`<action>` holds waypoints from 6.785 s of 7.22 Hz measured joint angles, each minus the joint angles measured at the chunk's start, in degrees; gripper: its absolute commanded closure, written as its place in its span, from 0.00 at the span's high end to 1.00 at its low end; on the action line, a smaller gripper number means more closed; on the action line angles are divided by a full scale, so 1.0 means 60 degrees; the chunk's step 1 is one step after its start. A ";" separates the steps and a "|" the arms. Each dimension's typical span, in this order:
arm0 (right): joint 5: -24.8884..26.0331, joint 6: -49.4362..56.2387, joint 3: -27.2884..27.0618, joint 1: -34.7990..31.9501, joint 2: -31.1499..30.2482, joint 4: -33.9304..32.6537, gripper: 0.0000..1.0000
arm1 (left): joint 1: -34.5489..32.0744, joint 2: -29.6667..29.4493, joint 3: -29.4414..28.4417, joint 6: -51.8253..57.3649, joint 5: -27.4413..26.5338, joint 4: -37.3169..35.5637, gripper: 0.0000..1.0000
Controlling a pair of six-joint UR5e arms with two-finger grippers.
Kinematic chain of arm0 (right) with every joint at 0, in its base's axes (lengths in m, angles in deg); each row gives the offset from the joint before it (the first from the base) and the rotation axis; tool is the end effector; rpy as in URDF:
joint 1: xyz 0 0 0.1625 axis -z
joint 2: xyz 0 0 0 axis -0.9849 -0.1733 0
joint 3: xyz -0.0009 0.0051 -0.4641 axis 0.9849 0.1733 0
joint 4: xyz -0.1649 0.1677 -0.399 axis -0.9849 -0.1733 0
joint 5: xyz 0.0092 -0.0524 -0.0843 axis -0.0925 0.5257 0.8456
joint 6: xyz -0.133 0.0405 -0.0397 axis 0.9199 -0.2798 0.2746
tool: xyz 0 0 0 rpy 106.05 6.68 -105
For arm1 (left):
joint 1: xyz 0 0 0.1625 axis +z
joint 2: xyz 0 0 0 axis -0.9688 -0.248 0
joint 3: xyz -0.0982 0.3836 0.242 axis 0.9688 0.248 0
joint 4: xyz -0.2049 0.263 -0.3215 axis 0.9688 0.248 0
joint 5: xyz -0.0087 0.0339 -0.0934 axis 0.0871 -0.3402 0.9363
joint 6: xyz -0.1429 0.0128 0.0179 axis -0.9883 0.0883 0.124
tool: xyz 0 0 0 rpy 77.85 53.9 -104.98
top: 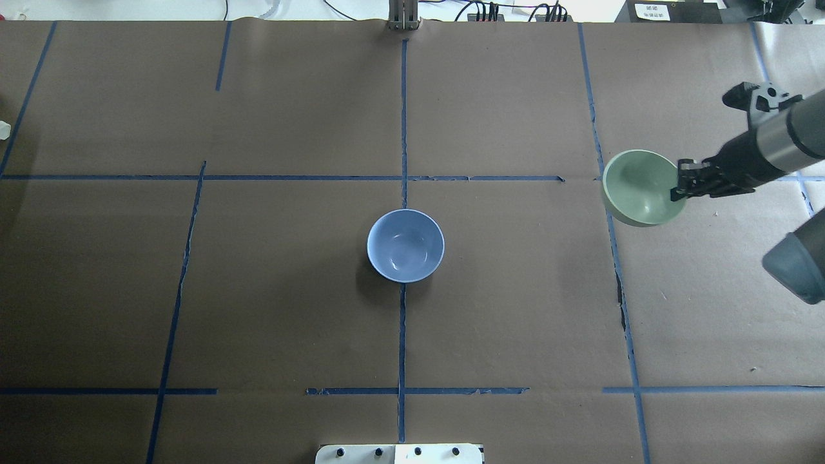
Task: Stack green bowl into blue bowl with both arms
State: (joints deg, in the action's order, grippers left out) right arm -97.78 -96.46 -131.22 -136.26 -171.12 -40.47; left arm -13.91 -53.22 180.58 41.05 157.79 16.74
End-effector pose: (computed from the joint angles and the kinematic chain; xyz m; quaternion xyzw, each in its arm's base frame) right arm -0.3092 -0.5397 0.4574 0.0001 -0.4579 0.0929 0.8841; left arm -0.0235 -0.4985 0.6643 0.0277 0.3987 0.0543 0.9150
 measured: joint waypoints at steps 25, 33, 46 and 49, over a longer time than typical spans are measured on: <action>0.2036 -0.2232 0.1222 0.2492 0.4477 -0.3529 1.00 | 0.0046 -0.0046 0.0071 -0.0522 0.0043 -0.0049 1.00; -0.0537 1.1576 0.1528 -0.4673 -0.1173 -0.4494 1.00 | 0.0280 0.0375 0.0081 -0.0926 -0.1333 0.0211 1.00; -0.0559 1.2098 0.1619 -0.5172 -0.2090 -0.4340 1.00 | 0.0291 0.0793 0.0288 -0.0905 -0.0336 0.0366 1.00; -0.0559 1.2098 0.1618 -0.5172 -0.2088 -0.4340 1.00 | 0.0290 0.0792 0.0286 -0.0905 -0.0320 0.0366 1.00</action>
State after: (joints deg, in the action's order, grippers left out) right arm -101.14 -23.87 -121.51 -167.29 -183.64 -66.51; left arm -12.17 -48.47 182.30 35.62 155.87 18.94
